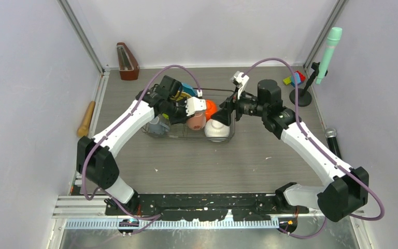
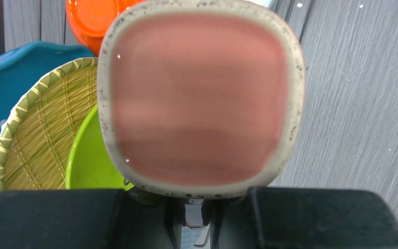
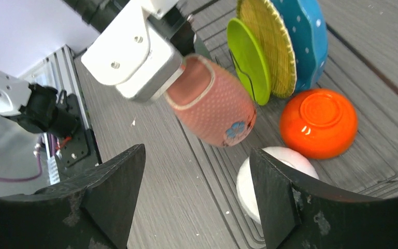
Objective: Load the mixed dishes into the dish rack
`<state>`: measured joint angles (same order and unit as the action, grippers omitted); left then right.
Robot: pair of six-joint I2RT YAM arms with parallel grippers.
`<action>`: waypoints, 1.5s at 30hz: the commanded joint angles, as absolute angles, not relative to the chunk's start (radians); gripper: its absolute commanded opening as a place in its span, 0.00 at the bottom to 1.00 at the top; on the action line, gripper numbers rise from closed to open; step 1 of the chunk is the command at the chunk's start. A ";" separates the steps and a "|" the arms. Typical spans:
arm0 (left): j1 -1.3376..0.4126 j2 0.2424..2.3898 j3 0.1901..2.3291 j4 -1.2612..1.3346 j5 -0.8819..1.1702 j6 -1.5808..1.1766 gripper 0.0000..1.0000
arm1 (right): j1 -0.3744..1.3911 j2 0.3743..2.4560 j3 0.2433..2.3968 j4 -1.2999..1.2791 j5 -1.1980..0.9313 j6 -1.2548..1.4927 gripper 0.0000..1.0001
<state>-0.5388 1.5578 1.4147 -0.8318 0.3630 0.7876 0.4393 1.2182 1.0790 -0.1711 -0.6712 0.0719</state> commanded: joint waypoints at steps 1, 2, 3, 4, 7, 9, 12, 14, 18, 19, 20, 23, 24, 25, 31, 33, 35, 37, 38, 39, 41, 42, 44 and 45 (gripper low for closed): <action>-0.522 1.586 1.497 -0.863 0.386 0.888 0.00 | 0.463 1.236 1.019 -0.014 -0.697 -0.030 0.80; -0.522 1.588 1.485 -0.850 0.392 0.900 0.00 | 0.472 1.239 1.007 -0.009 -0.683 -0.037 0.80; -0.522 1.589 1.471 -0.826 0.390 0.898 0.00 | 0.476 1.246 1.004 -0.006 -0.648 -0.037 0.80; -0.522 1.591 1.457 -0.805 0.389 0.898 0.00 | 0.478 1.248 1.002 -0.005 -0.621 -0.031 0.80; -0.521 1.608 1.435 -0.771 0.391 0.897 0.00 | 0.479 1.250 0.990 0.029 -0.617 -0.020 0.80; -0.520 1.622 1.434 -0.762 0.395 0.898 0.00 | 0.479 1.244 0.976 0.039 -0.619 -0.007 0.80; -0.519 1.642 1.431 -0.748 0.397 0.898 0.00 | 0.479 1.233 0.952 0.030 -0.611 -0.002 0.80; -0.516 1.661 1.432 -0.747 0.396 0.903 0.00 | 0.479 1.216 0.931 0.025 -0.600 -0.002 0.80; -0.515 1.700 1.434 -0.751 0.365 0.908 0.00 | 0.479 1.154 0.870 0.044 -0.566 0.028 0.80; -0.515 1.709 1.434 -0.749 0.362 0.907 0.00 | 0.479 1.142 0.855 0.047 -0.563 0.036 0.80; -0.514 1.715 1.434 -0.745 0.361 0.908 0.00 | 0.479 1.121 0.848 0.049 -0.561 0.038 0.80; -0.512 1.728 1.429 -0.707 0.339 0.886 0.00 | 0.479 1.073 0.828 0.037 -0.558 0.045 0.80; -0.512 1.733 1.431 -0.708 0.339 0.887 0.00 | 0.479 1.064 0.826 0.030 -0.558 0.045 0.80; -0.512 1.737 1.432 -0.709 0.339 0.885 0.00 | 0.479 1.050 0.822 0.025 -0.556 0.046 0.80; -0.512 1.756 1.421 -0.701 0.300 0.889 0.02 | 0.479 1.012 0.817 0.008 -0.557 0.047 0.81; -0.512 1.757 1.419 -0.697 0.290 0.892 0.05 | 0.479 1.006 0.817 -0.005 -0.560 0.052 0.81; -0.512 1.757 1.419 -0.695 0.283 0.900 0.06 | 0.479 1.002 0.816 -0.017 -0.564 0.054 0.81; -0.512 1.757 1.418 -0.685 0.269 0.903 0.06 | 0.479 1.001 0.814 -0.018 -0.568 0.058 0.81; -0.512 1.758 1.419 -0.686 0.265 0.905 0.06 | 0.479 1.002 0.814 -0.018 -0.570 0.062 0.81; -0.512 1.761 1.420 -0.690 0.263 0.913 0.07 | 0.479 1.001 0.814 -0.018 -0.571 0.064 0.81; -0.512 1.765 1.421 -0.695 0.258 0.918 0.16 | 0.479 0.999 0.815 -0.018 -0.575 0.067 0.81; -0.512 1.764 1.423 -0.697 0.257 0.916 0.21 | 0.479 0.999 0.815 -0.019 -0.575 0.067 0.81; -0.512 1.758 1.420 -0.696 0.258 0.909 0.34 | 0.479 0.999 0.817 -0.022 -0.577 0.067 0.81; -0.512 1.755 1.416 -0.692 0.255 0.905 0.40 | 0.479 0.999 0.818 -0.022 -0.577 0.069 0.81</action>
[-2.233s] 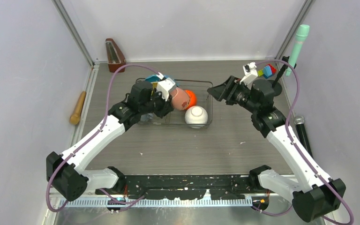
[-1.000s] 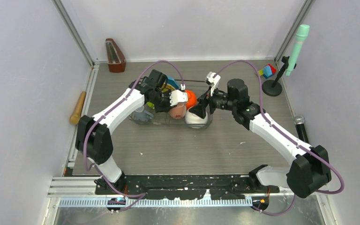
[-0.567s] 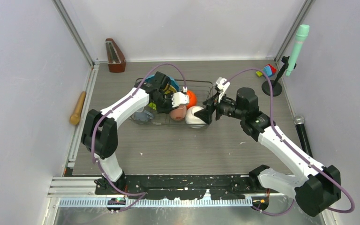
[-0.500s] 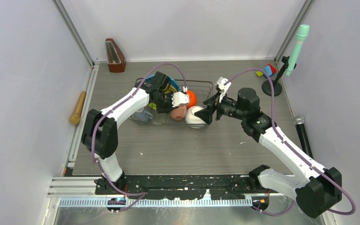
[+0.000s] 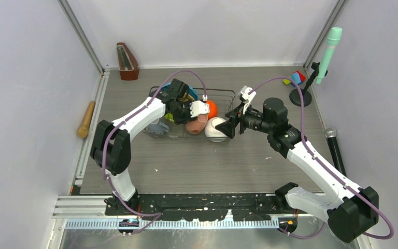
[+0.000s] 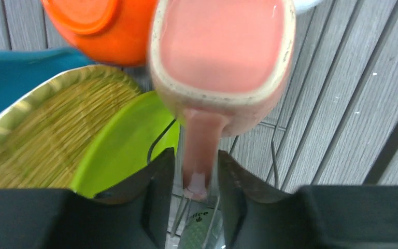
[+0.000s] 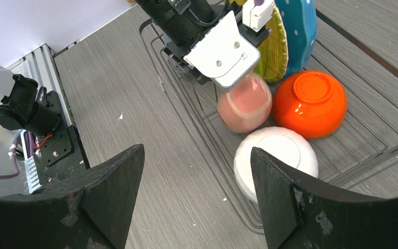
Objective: Load the mixed dishes into the dish rack
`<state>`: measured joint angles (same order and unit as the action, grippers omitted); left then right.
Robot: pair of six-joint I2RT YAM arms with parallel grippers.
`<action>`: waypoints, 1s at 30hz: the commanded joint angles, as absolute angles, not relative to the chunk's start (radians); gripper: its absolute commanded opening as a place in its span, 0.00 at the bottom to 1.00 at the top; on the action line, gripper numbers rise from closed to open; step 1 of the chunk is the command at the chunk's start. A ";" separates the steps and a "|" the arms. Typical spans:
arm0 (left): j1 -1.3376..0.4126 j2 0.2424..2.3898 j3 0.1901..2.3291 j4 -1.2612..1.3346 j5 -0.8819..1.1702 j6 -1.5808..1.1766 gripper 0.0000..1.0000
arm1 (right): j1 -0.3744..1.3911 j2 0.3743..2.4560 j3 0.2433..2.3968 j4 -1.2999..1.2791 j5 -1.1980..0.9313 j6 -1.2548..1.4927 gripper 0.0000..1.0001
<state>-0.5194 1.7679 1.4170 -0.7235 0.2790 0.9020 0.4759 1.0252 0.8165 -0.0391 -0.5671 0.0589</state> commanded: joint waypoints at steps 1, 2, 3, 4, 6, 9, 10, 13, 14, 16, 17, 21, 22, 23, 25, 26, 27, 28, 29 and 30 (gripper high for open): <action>-0.512 1.750 1.413 -0.690 0.250 0.905 0.44 | 0.479 0.999 0.818 -0.024 -0.578 0.069 0.81; -0.512 1.747 1.410 -0.691 0.247 0.907 0.47 | 0.479 0.998 0.820 -0.026 -0.578 0.068 0.81; -0.512 1.745 1.407 -0.691 0.243 0.907 0.48 | 0.479 0.997 0.820 -0.028 -0.578 0.069 0.81; -0.512 1.743 1.405 -0.692 0.241 0.910 0.48 | 0.479 0.996 0.822 -0.029 -0.578 0.069 0.81; -0.512 1.740 1.400 -0.691 0.242 0.911 0.47 | 0.479 0.994 0.823 -0.035 -0.578 0.070 0.81; -0.512 1.742 1.411 -0.697 0.246 0.898 0.47 | 0.478 0.993 0.824 -0.043 -0.579 0.070 0.81; -0.512 1.735 1.416 -0.698 0.253 0.889 0.47 | 0.478 0.993 0.824 -0.045 -0.580 0.070 0.81; -0.512 1.697 1.424 -0.694 0.292 0.862 0.48 | 0.478 0.991 0.824 -0.055 -0.576 0.071 0.81; -0.512 1.683 1.427 -0.691 0.304 0.848 0.48 | 0.477 0.990 0.825 -0.056 -0.572 0.072 0.81; -0.513 1.655 1.430 -0.690 0.321 0.820 0.49 | 0.477 0.988 0.825 -0.056 -0.563 0.077 0.81; -0.514 1.640 1.429 -0.690 0.325 0.809 0.51 | 0.478 0.988 0.825 -0.056 -0.559 0.079 0.81; -0.523 1.600 1.423 -0.714 0.299 0.783 0.62 | 0.477 0.989 0.830 -0.059 -0.547 0.082 0.81; -0.524 1.592 1.423 -0.730 0.289 0.778 0.62 | 0.477 0.989 0.829 -0.059 -0.542 0.083 0.81; -0.525 1.584 1.422 -0.739 0.279 0.767 0.63 | 0.477 0.989 0.828 -0.057 -0.528 0.089 0.81; -0.525 1.568 1.421 -0.756 0.270 0.746 0.63 | 0.477 0.988 0.826 -0.054 -0.494 0.100 0.81; -0.525 1.556 1.416 -0.759 0.271 0.734 0.63 | 0.477 0.988 0.826 -0.053 -0.475 0.112 0.82; -0.525 1.542 1.407 -0.752 0.270 0.717 0.64 | 0.477 0.989 0.826 -0.053 -0.432 0.117 0.82; -0.525 1.523 1.396 -0.737 0.268 0.693 0.64 | 0.477 0.990 0.826 -0.053 -0.412 0.128 0.82; -0.525 1.506 1.382 -0.714 0.257 0.659 0.64 | 0.477 0.995 0.828 -0.054 -0.358 0.139 0.83; -0.525 1.486 1.367 -0.685 0.242 0.618 0.65 | 0.477 1.000 0.832 -0.060 -0.277 0.178 0.84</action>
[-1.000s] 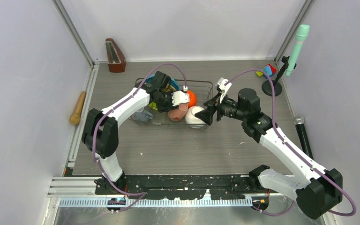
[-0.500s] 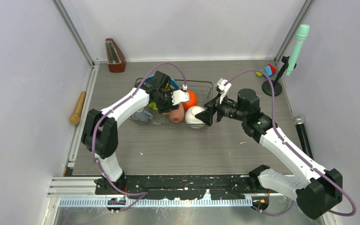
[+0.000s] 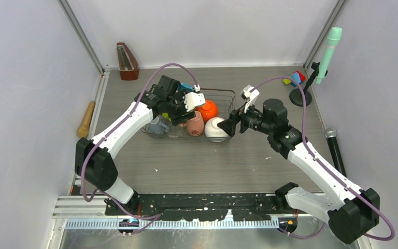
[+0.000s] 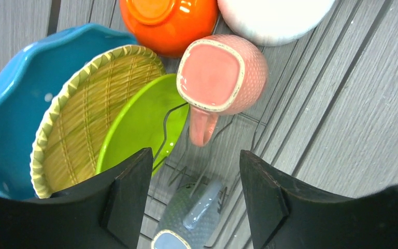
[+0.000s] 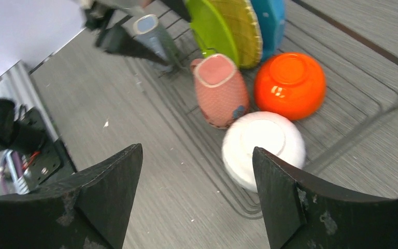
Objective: Load the mixed dishes into the dish rack
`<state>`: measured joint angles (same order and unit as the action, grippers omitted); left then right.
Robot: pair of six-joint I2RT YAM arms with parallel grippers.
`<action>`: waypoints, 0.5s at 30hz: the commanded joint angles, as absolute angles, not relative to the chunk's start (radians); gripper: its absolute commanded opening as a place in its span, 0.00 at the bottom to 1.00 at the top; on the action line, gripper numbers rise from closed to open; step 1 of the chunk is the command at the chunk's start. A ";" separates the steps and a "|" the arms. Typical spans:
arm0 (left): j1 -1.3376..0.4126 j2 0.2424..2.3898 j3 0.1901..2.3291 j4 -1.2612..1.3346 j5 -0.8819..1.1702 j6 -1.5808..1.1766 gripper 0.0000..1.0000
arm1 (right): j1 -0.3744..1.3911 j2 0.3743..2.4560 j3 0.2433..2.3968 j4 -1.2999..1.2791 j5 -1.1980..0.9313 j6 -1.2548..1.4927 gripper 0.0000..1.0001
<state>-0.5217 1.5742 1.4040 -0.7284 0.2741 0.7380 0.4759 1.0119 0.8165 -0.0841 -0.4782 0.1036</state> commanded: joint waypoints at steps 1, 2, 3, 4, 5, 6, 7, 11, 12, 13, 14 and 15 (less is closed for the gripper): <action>-0.525 1.466 1.351 -0.655 0.214 0.571 0.66 | 0.477 1.014 0.849 -0.070 -0.235 0.200 0.85; -0.525 1.450 1.337 -0.617 0.166 0.498 0.68 | 0.477 1.024 0.862 -0.107 -0.146 0.244 0.85; -0.525 1.435 1.329 -0.582 0.099 0.383 0.72 | 0.477 1.050 0.897 -0.133 -0.101 0.269 0.85; -0.523 1.425 1.325 -0.553 0.004 0.288 0.75 | 0.477 1.065 0.919 -0.197 0.002 0.331 0.86; -0.519 1.416 1.326 -0.547 -0.065 0.208 0.76 | 0.477 1.101 0.966 -0.231 0.051 0.357 0.86; -0.512 1.407 1.330 -0.565 -0.092 0.146 0.77 | 0.477 1.141 0.989 -0.305 0.121 0.402 0.86; -0.507 1.397 1.332 -0.590 -0.116 0.088 0.78 | 0.477 1.162 1.037 -0.343 0.147 0.419 0.87; -0.469 1.364 1.323 -0.696 -0.195 -0.117 0.85 | 0.477 1.278 1.140 -0.521 0.246 0.492 0.89; -0.448 1.358 1.321 -0.722 -0.193 -0.159 0.85 | 0.476 1.302 1.153 -0.528 0.263 0.499 0.88; -0.427 1.348 1.317 -0.740 -0.186 -0.199 0.86 | 0.477 1.312 1.156 -0.535 0.275 0.521 0.86; -0.401 1.331 1.304 -0.748 -0.169 -0.230 0.86 | 0.477 1.327 1.156 -0.533 0.303 0.532 0.85; -0.366 1.308 1.285 -0.743 -0.145 -0.258 0.87 | 0.477 1.334 1.155 -0.523 0.320 0.542 0.83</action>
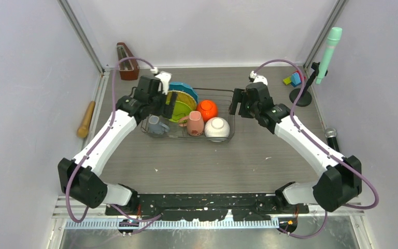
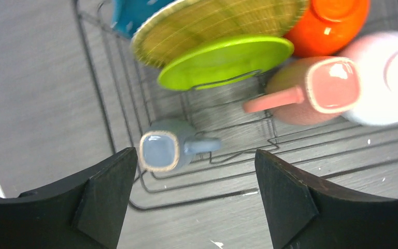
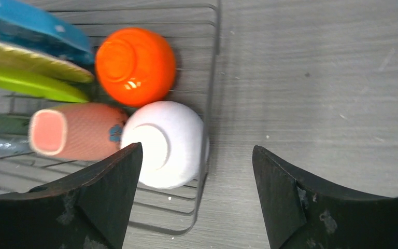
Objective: Load the mixed dishes into the dish rack
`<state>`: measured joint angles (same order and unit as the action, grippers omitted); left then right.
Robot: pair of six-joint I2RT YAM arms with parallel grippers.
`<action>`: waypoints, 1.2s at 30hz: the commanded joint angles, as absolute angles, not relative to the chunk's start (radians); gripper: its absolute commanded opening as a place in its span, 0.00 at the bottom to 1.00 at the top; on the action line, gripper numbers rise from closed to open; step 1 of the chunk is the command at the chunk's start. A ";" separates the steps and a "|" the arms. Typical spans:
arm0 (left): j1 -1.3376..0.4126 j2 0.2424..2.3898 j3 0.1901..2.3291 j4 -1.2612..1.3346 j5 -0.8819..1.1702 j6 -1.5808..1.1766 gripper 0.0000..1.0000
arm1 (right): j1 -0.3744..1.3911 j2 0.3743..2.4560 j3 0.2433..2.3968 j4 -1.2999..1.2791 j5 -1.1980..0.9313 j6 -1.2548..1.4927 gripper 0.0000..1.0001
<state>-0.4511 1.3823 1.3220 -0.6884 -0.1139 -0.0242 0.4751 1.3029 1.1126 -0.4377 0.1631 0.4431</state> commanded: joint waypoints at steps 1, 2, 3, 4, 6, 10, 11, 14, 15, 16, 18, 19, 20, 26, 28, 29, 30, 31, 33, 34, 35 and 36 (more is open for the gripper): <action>-0.341 1.282 1.262 -0.731 -0.121 -0.280 0.88 | 0.477 1.348 1.153 -0.519 0.331 0.547 0.82; -0.314 1.256 1.237 -0.715 -0.108 -0.306 0.88 | 0.477 1.355 1.152 -0.513 0.364 0.566 0.78; -0.290 1.227 1.212 -0.704 -0.100 -0.331 0.89 | 0.477 1.372 1.153 -0.513 0.377 0.575 0.76; -0.267 1.203 1.188 -0.690 -0.093 -0.349 0.89 | 0.478 1.381 1.154 -0.507 0.392 0.587 0.73; -0.224 1.159 1.151 -0.680 -0.113 -0.372 0.90 | 0.477 1.413 1.157 -0.502 0.402 0.614 0.68; -0.122 1.120 1.090 -0.674 -0.106 -0.399 0.90 | 0.478 1.473 1.145 -0.446 0.355 0.659 0.59; -0.099 1.119 1.080 -0.675 -0.087 -0.412 0.88 | 0.478 1.482 1.143 -0.430 0.349 0.667 0.58; -0.042 1.113 1.034 -0.646 -0.026 -0.461 0.84 | 0.478 1.526 1.144 -0.406 0.330 0.698 0.54; -0.032 1.111 1.017 -0.633 -0.014 -0.480 0.82 | 0.477 1.534 1.146 -0.394 0.329 0.709 0.53; -0.025 1.112 0.999 -0.614 -0.006 -0.499 0.78 | 0.478 1.547 1.148 -0.387 0.328 0.713 0.52; -0.015 1.124 0.964 -0.572 0.025 -0.540 0.72 | 0.478 1.567 1.152 -0.365 0.327 0.729 0.50; -0.013 1.134 0.952 -0.550 0.039 -0.555 0.69 | 0.479 1.574 1.153 -0.352 0.329 0.741 0.49; -0.012 1.152 0.943 -0.530 0.055 -0.566 0.67 | 0.477 1.588 1.158 -0.344 0.330 0.743 0.48; -0.012 1.280 0.945 -0.435 0.083 -0.620 0.34 | 0.476 1.650 1.187 -0.317 0.360 0.775 0.35; -0.012 1.315 0.943 -0.385 0.097 -0.630 0.12 | 0.470 1.665 1.199 -0.289 0.374 0.777 0.28; -0.012 1.344 0.954 -0.371 0.108 -0.630 0.09 | 0.468 1.679 1.206 -0.285 0.376 0.776 0.27; -0.013 1.379 0.978 -0.378 0.112 -0.630 0.05 | 0.457 1.687 1.227 -0.282 0.376 0.774 0.24; -0.014 1.414 1.006 -0.394 0.113 -0.630 0.01 | 0.451 1.706 1.253 -0.281 0.374 0.774 0.22; -0.024 1.477 1.048 -0.399 0.100 -0.632 0.00 | 0.426 1.730 1.285 -0.282 0.356 0.778 0.16; -0.034 1.502 1.057 -0.386 0.092 -0.635 0.00 | 0.407 1.737 1.294 -0.278 0.349 0.779 0.15; -0.046 1.532 1.067 -0.365 0.080 -0.638 0.00 | 0.387 1.751 1.308 -0.275 0.347 0.778 0.14; -0.066 1.557 1.074 -0.346 0.066 -0.643 0.00 | 0.375 1.765 1.314 -0.262 0.341 0.773 0.14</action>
